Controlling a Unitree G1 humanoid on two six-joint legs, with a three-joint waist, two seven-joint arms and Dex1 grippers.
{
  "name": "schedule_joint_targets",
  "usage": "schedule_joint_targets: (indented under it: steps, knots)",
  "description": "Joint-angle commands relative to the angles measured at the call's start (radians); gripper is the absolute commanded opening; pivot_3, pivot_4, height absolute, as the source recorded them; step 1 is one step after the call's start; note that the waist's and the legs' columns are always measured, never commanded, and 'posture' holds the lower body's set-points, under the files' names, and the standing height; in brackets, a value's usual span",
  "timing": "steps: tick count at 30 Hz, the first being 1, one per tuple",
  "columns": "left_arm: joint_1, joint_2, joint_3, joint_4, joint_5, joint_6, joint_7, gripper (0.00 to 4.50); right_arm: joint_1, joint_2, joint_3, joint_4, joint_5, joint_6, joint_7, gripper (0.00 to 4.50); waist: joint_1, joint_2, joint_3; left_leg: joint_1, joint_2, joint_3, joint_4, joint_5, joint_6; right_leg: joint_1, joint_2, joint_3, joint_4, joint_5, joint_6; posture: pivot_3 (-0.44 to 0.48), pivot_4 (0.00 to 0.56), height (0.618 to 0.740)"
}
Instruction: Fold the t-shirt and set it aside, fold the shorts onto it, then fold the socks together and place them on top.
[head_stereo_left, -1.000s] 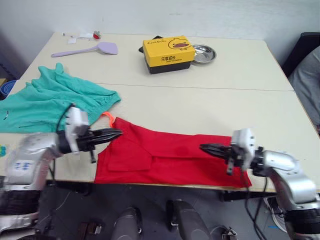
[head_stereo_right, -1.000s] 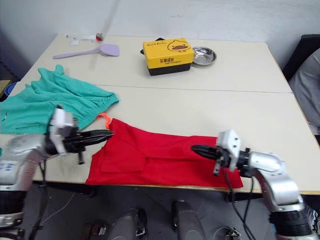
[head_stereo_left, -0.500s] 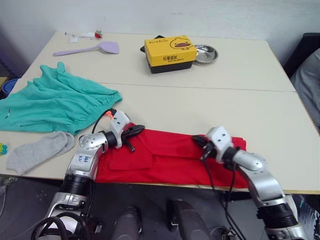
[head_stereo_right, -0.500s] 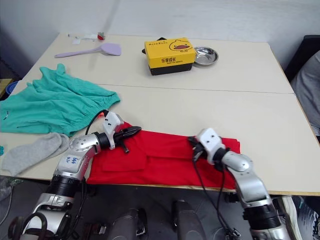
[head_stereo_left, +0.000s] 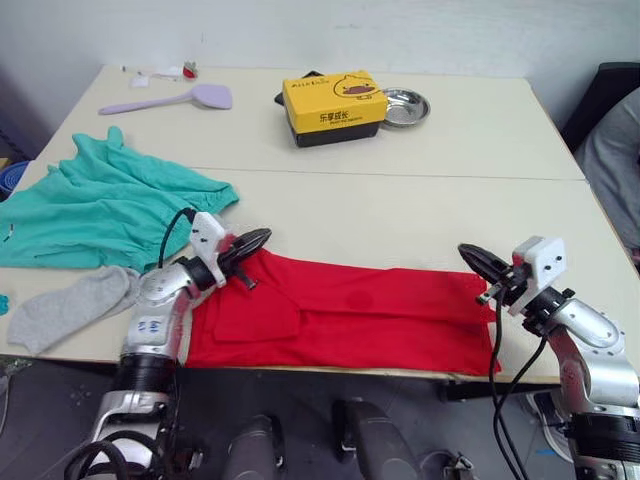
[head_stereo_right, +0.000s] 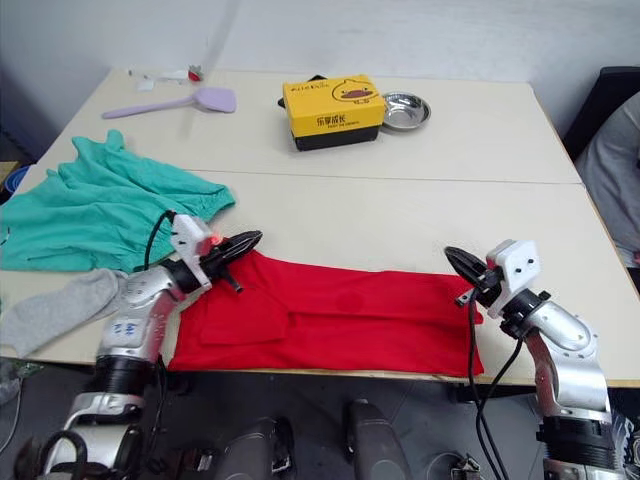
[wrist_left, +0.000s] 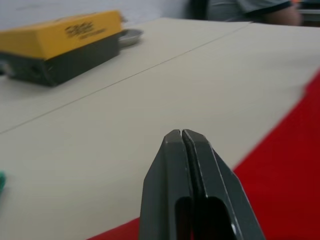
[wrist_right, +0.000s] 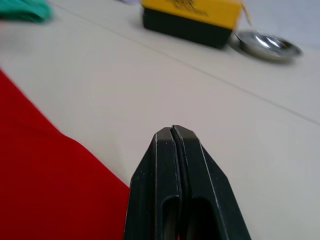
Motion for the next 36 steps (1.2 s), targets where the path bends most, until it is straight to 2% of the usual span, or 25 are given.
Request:
schedule_joint_targets:
  steps: [1, 3, 7, 9, 11, 20, 22, 24, 27, 28, 33, 34, 35, 36]
  knots:
    - [0.083, 0.067, -0.013, -0.158, -0.036, 0.042, -0.092, 0.04, 0.043, -0.015, 0.086, -0.104, -0.039, 0.034, 0.009, 0.00, 0.001, 0.000, 0.000, 0.000, 0.000, 0.000, 0.000, 0.000, 0.000, 0.000, 0.000, 0.000, 0.000, 0.000, 0.000, 0.000, 0.150, 0.740]
    - [0.148, 0.098, -0.036, -0.212, -0.012, 0.050, -0.105, 0.04, 0.058, 0.008, 0.163, -0.114, -0.132, 0.028, -0.045, 0.00, 0.001, -0.001, -0.001, 0.002, -0.001, 0.000, 0.000, 0.000, 0.001, 0.002, -0.001, 0.000, -0.001, 0.000, 0.000, 0.000, 0.150, 0.740]
    - [0.214, 0.097, -0.075, -0.203, 0.091, 0.030, -0.033, 0.04, 0.085, 0.061, 0.216, -0.081, -0.225, 0.025, -0.146, 0.00, 0.002, -0.001, 0.000, 0.005, -0.001, -0.001, -0.001, -0.001, 0.002, 0.006, -0.002, 0.000, -0.003, 0.000, -0.001, 0.000, 0.150, 0.740]
    - [0.250, 0.107, -0.087, -0.162, 0.172, -0.020, 0.009, 0.04, 0.103, 0.065, 0.210, -0.058, -0.254, 0.006, -0.174, 0.00, 0.003, -0.001, -0.001, 0.006, -0.002, -0.001, -0.001, -0.003, 0.005, 0.007, -0.003, 0.000, -0.003, 0.000, -0.001, 0.000, 0.150, 0.740]
    - [0.278, 0.104, -0.054, -0.159, 0.170, -0.015, 0.042, 0.04, 0.119, 0.055, 0.178, -0.035, -0.254, -0.010, -0.186, 0.00, 0.004, -0.001, -0.001, 0.007, -0.002, -0.001, -0.002, -0.007, 0.010, 0.009, -0.003, 0.000, -0.005, -0.001, -0.002, 0.000, 0.150, 0.740]
    - [0.321, 0.201, 0.069, -0.076, 0.092, -0.067, -0.033, 0.04, 0.146, -0.017, -0.018, 0.124, -0.119, -0.111, -0.078, 0.00, -0.003, -0.001, -0.001, 0.014, 0.000, 0.002, -0.003, -0.009, 0.010, 0.013, -0.002, 0.000, -0.005, -0.002, -0.004, 0.000, 0.150, 0.740]
    - [0.314, 0.219, 0.084, -0.049, 0.097, -0.079, -0.037, 0.04, 0.139, -0.032, -0.060, 0.161, -0.048, -0.105, -0.008, 0.00, -0.001, -0.001, -0.001, 0.014, 0.000, 0.001, -0.004, -0.009, 0.010, 0.013, -0.002, 0.000, -0.005, -0.002, -0.005, 0.000, 0.150, 0.740]
    - [0.314, 0.227, 0.105, -0.063, 0.046, -0.057, -0.078, 0.04, 0.136, -0.058, -0.079, 0.153, 0.006, -0.091, 0.063, 0.00, -0.001, -0.001, -0.001, 0.014, 0.000, 0.002, -0.004, -0.010, 0.010, 0.013, -0.002, 0.000, -0.005, -0.002, -0.005, 0.000, 0.150, 0.740]
    - [0.326, 0.237, 0.139, -0.136, -0.080, 0.030, -0.156, 0.00, 0.118, -0.108, -0.100, 0.107, 0.077, -0.022, 0.121, 0.55, -0.003, 0.000, -0.001, 0.014, 0.001, 0.002, -0.004, -0.010, 0.010, 0.013, -0.002, 0.000, -0.005, -0.002, -0.005, 0.000, 0.150, 0.740]
    - [0.334, 0.249, 0.147, -0.169, -0.121, 0.065, -0.188, 0.00, 0.107, -0.141, -0.105, 0.098, 0.100, 0.023, 0.143, 0.87, -0.003, 0.000, -0.001, 0.014, 0.001, 0.002, -0.004, -0.010, 0.010, 0.012, -0.002, 0.000, -0.005, -0.002, -0.005, 0.000, 0.150, 0.740]
    - [0.336, 0.279, 0.175, -0.294, -0.230, 0.112, -0.283, 1.55, -0.006, -0.327, -0.072, 0.162, 0.132, 0.215, 0.262, 2.63, -0.001, 0.000, 0.000, 0.013, 0.001, 0.002, -0.004, -0.011, 0.008, 0.012, -0.002, 0.001, -0.005, -0.002, -0.005, 0.000, 0.150, 0.740]
    - [0.338, 0.287, 0.172, -0.321, -0.243, 0.119, -0.304, 1.90, -0.050, -0.364, -0.052, 0.183, 0.151, 0.290, 0.292, 3.06, -0.001, 0.000, 0.000, 0.014, 0.001, 0.002, -0.004, -0.011, 0.007, 0.013, -0.002, 0.000, -0.006, -0.002, -0.005, 0.000, 0.150, 0.740]
    - [0.338, 0.295, 0.165, -0.350, -0.258, 0.140, -0.317, 2.16, -0.104, -0.394, -0.016, 0.217, 0.134, 0.324, 0.322, 3.28, -0.003, 0.000, 0.000, 0.014, 0.001, 0.001, -0.004, -0.011, 0.008, 0.013, -0.002, 0.000, -0.006, -0.003, -0.005, 0.000, 0.150, 0.740]
    - [0.336, 0.298, 0.156, -0.373, -0.267, 0.156, -0.322, 2.54, -0.146, -0.419, 0.019, 0.246, 0.117, 0.353, 0.351, 3.76, -0.003, 0.000, 0.000, 0.014, 0.001, 0.002, -0.004, -0.010, 0.009, 0.013, -0.002, 0.001, -0.006, -0.003, -0.005, 0.000, 0.150, 0.740]
